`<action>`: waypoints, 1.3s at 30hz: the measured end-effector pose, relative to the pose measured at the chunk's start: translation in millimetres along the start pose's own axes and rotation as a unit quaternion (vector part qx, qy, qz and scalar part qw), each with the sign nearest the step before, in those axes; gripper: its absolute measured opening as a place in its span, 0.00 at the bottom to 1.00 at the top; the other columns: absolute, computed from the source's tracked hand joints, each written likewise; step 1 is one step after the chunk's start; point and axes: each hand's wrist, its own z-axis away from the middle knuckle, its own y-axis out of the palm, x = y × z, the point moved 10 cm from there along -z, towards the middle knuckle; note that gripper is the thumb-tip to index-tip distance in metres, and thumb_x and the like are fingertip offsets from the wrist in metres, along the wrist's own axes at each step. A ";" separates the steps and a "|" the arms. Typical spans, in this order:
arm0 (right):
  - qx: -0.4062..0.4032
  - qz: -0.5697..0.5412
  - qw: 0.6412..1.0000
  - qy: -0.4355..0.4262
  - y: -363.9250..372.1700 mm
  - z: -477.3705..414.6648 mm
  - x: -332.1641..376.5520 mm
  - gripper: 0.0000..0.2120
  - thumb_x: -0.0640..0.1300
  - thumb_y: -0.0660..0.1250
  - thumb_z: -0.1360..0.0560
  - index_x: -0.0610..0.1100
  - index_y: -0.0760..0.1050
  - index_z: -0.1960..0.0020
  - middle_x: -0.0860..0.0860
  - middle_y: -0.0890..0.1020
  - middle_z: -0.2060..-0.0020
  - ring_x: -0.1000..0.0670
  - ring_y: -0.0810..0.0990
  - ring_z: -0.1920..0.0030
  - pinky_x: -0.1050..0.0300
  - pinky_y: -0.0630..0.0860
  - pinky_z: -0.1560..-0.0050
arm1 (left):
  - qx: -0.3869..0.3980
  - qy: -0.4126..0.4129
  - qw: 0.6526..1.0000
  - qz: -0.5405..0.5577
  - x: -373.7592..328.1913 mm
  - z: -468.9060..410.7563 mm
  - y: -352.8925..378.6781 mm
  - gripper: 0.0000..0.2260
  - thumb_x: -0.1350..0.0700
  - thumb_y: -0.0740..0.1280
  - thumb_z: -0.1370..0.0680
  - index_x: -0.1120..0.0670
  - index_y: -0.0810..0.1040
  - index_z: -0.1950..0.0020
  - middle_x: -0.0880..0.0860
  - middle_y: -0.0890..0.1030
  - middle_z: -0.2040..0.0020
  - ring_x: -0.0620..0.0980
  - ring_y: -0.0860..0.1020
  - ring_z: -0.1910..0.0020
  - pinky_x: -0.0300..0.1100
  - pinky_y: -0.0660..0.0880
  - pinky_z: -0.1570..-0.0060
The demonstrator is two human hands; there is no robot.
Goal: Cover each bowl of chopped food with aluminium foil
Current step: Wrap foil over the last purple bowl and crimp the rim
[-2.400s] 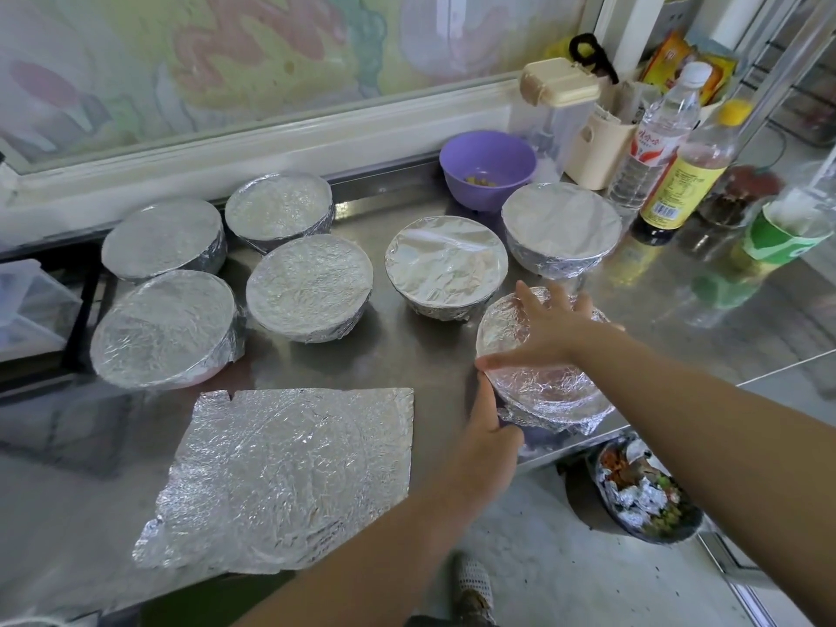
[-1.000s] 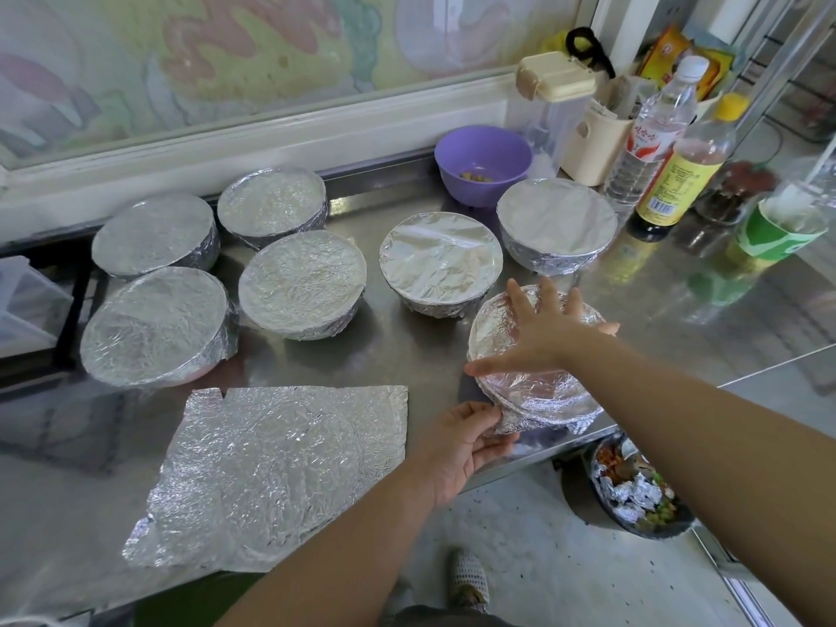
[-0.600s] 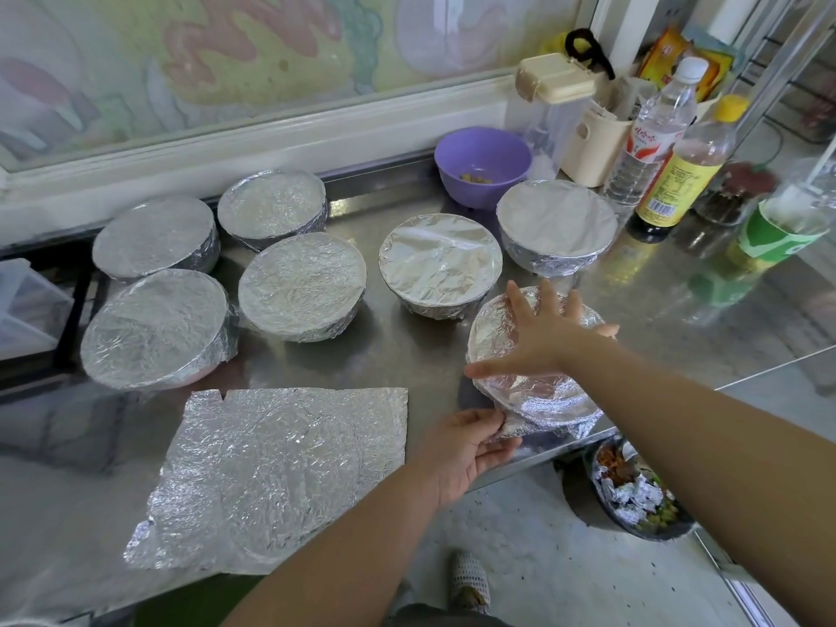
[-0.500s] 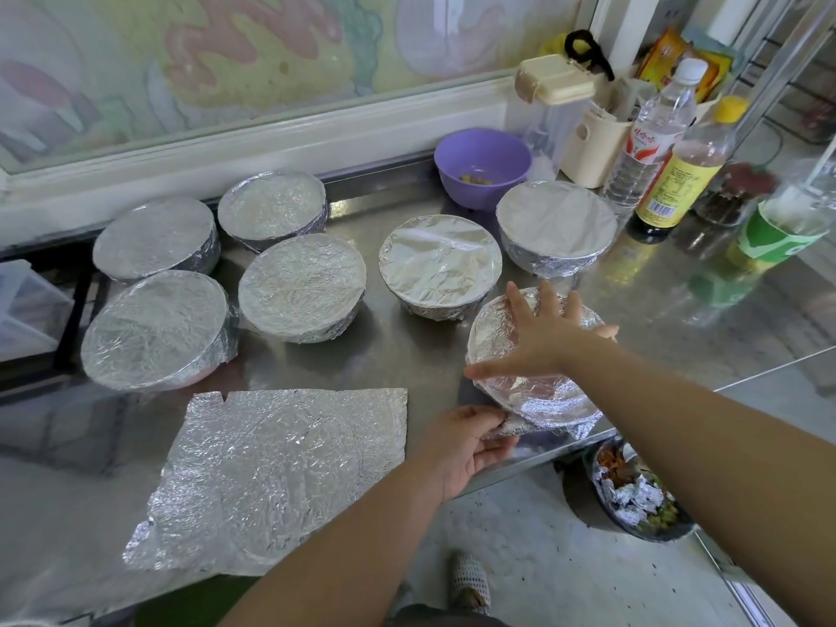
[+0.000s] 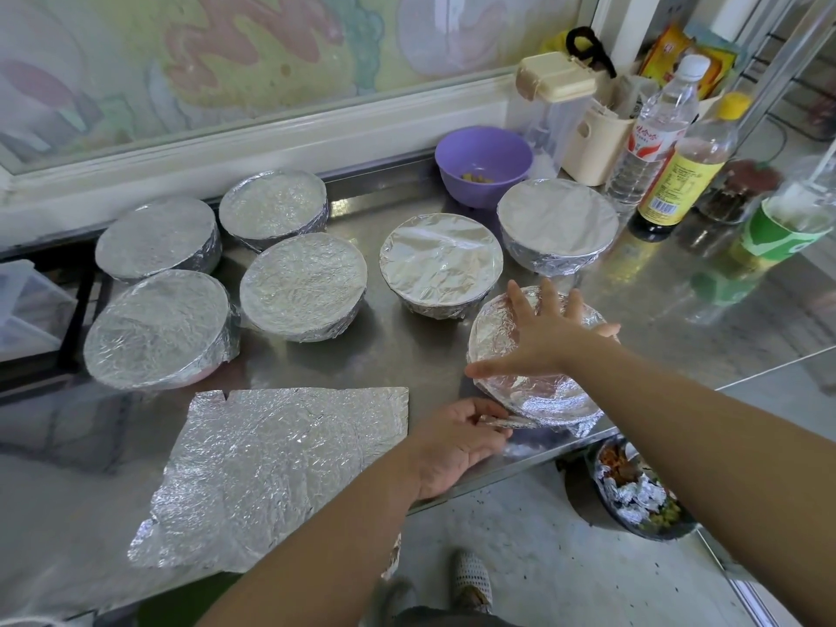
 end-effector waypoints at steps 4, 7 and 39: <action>0.002 0.005 1.000 0.002 -0.3 0.1 0.0 0.71 0.89 0.60 0.51 0.62 0.25 0.23 0.50 0.28 0.21 0.35 0.30 0.22 0.14 0.45 0.34 | -0.074 0.108 0.949 -0.288 -18.3 3.9 -4.7 0.11 0.54 0.76 0.31 0.49 0.82 0.50 0.55 0.83 0.56 0.47 0.79 0.58 0.46 0.77 0.47; 0.004 0.002 1.000 0.002 0.1 1.1 -0.1 0.71 0.89 0.60 0.52 0.63 0.26 0.23 0.51 0.28 0.21 0.35 0.29 0.22 0.14 0.45 0.34 | -0.134 0.183 0.913 -0.340 -35.3 11.3 -5.3 0.03 0.56 0.73 0.24 0.52 0.82 0.51 0.52 0.84 0.57 0.44 0.79 0.62 0.36 0.74 0.56; -0.008 -0.024 1.000 0.018 1.3 4.9 0.2 0.72 0.89 0.60 0.53 0.62 0.28 0.22 0.51 0.30 0.20 0.36 0.30 0.21 0.14 0.45 0.34 | -0.222 -0.015 0.950 0.220 -24.6 28.3 -9.0 0.07 0.70 0.65 0.21 0.62 0.81 0.46 0.59 0.83 0.50 0.53 0.80 0.50 0.45 0.80 0.51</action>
